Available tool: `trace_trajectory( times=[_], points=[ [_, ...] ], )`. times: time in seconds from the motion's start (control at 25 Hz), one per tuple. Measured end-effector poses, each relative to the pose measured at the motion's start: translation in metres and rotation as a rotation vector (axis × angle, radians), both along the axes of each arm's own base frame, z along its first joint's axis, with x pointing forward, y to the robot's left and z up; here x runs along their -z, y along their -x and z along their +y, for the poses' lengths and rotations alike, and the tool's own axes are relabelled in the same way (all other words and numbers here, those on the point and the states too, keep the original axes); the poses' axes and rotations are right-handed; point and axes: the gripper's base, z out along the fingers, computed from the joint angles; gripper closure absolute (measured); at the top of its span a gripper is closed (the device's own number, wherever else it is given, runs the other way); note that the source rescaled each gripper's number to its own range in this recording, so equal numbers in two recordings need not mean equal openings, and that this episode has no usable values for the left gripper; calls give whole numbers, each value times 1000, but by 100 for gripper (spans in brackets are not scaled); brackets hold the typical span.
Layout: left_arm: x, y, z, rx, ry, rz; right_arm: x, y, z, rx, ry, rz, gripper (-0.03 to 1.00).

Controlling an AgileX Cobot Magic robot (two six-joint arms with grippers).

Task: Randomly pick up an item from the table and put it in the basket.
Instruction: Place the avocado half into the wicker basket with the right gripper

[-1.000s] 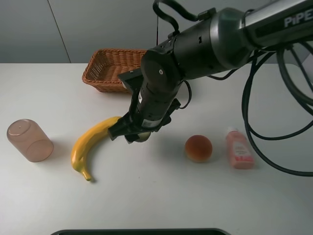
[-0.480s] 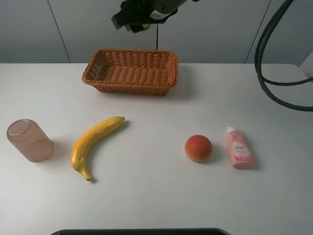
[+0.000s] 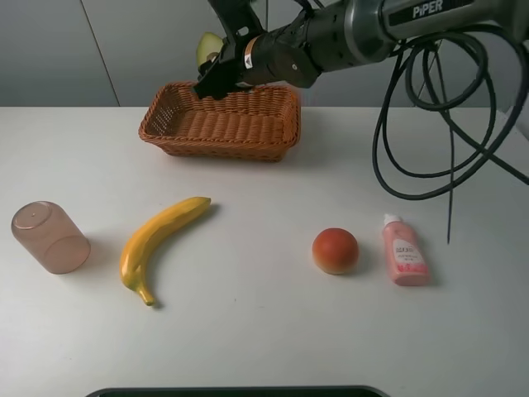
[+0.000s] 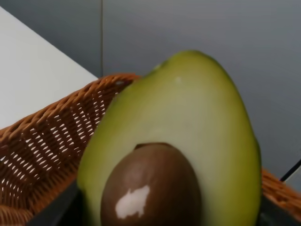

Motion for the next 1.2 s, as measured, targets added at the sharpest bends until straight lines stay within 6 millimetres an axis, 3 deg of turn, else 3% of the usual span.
trace_trajectory(
  times=[0.24,0.68,0.72,0.8,0.84,0.96,1.2],
  points=[
    [0,0,0,0,0,0,37,-2,1,17,2,67,96],
    [0,0,0,0,0,0,37,-4,0,18,1,63,94],
    [0,0,0,0,0,0,37,-4,0,14,5,60,82],
    [0,0,0,0,0,0,37,-4,0,10,10,56,28],
    [0,0,0,0,0,0,37,-4,0,8,12,52,10],
    [0,0,0,0,0,0,37,-4,0,4,16,49,-2],
    [0,0,0,0,0,0,37,-4,0,1,20,46,-3]
  ],
)
